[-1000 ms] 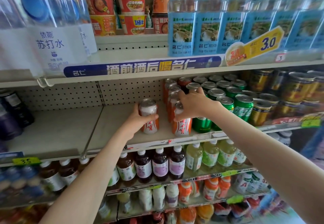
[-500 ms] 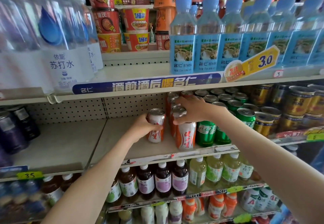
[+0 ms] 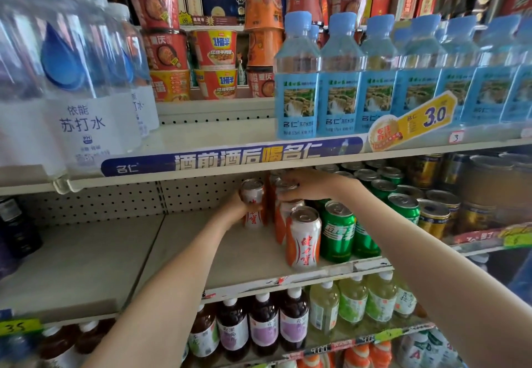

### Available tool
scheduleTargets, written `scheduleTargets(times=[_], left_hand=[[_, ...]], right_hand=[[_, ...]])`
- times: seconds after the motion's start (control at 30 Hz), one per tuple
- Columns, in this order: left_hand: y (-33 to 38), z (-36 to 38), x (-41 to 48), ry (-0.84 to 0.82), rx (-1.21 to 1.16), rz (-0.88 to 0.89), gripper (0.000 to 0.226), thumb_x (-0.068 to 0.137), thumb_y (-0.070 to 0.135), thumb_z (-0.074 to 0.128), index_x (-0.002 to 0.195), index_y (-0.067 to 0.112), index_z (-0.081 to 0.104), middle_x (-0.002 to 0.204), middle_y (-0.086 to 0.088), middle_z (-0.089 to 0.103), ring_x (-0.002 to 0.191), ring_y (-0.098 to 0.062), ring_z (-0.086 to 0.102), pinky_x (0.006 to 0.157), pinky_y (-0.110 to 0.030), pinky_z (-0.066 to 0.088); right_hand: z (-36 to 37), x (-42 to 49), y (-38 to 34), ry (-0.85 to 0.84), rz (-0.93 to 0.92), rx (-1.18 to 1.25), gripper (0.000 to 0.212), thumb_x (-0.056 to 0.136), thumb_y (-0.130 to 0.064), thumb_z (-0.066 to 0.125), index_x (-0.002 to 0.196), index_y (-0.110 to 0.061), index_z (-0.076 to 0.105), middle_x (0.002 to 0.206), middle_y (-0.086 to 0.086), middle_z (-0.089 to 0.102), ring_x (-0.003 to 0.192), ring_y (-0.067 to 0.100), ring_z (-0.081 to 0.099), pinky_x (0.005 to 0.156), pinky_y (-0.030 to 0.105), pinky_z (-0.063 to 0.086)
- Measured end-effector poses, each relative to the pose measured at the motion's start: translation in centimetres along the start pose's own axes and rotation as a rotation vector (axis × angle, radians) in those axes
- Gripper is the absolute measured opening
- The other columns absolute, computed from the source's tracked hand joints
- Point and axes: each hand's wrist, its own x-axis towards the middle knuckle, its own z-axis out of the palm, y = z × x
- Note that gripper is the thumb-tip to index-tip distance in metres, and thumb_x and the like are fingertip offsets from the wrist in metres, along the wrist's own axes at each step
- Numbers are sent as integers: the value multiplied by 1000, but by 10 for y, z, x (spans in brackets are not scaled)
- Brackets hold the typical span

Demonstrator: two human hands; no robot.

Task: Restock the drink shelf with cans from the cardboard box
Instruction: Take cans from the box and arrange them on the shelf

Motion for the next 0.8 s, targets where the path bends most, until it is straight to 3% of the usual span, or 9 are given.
scheduleTargets(times=[0.07,0.17,0.27,0.37,0.57,0.67,0.8], left_hand=[[-2,4,7,72,41,23,46,73,16,80,114,20,59,112,2,63,103,-16,57,90,-33,47],[-5,5,23,121,87,82,62,65,12,84,121,19,59,117,6,63,110,-15,58,90,-29,45],[-10,8,38,160,148,72,59,67,23,83,121,21,59,119,4,63,114,-18,58,94,-33,46],[-6,10,41,219,209,37,46,79,32,74,121,19,59,115,-1,65,108,-22,59,85,-27,43],[-12,6,57,247,157,67,33,84,35,69,111,18,61,108,-2,67,103,-19,61,84,-29,48],[-13,3,59,268,210,67,37,81,43,69,108,20,61,106,4,65,100,-16,61,86,-33,50],[-12,6,62,253,191,53,48,74,48,72,114,26,57,108,6,63,104,-17,60,85,-31,48]], right_hand=[[3,2,-5,-41,23,-38,62,91,-52,50,144,-25,36,150,2,36,136,25,35,107,36,31],[7,6,-8,-78,7,-138,54,90,-48,52,137,-22,46,140,4,48,124,23,47,97,31,39],[8,7,-9,-69,-4,-143,51,90,-47,53,135,-23,47,137,3,51,121,21,50,88,27,40],[5,2,-10,-54,-18,-146,50,93,-44,50,137,-21,45,137,5,51,120,23,51,80,24,36],[9,-2,-7,-52,14,-69,53,90,-46,51,139,-27,41,141,3,47,123,23,48,89,27,39],[10,-3,-6,-29,36,-92,54,89,-47,50,139,-29,39,143,4,45,124,26,47,97,34,42],[9,-8,-9,15,26,-106,50,93,-42,49,139,-24,41,139,6,49,122,26,49,94,31,39]])
